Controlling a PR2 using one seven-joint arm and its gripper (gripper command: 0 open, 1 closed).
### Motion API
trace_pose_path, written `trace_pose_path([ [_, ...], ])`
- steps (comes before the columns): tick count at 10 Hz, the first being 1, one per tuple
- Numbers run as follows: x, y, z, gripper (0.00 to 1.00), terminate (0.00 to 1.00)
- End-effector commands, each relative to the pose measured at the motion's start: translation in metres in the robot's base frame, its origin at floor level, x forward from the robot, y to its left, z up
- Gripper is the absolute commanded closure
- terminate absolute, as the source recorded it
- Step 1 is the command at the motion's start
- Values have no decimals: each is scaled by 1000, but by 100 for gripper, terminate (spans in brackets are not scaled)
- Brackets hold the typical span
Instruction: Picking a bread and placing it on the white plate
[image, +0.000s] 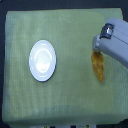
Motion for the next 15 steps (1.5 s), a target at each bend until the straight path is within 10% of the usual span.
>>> trace_pose_path([
  [1,36,96,30,100,0],
  [8,59,319,-14,100,0],
  [15,49,364,-23,100,0],
])
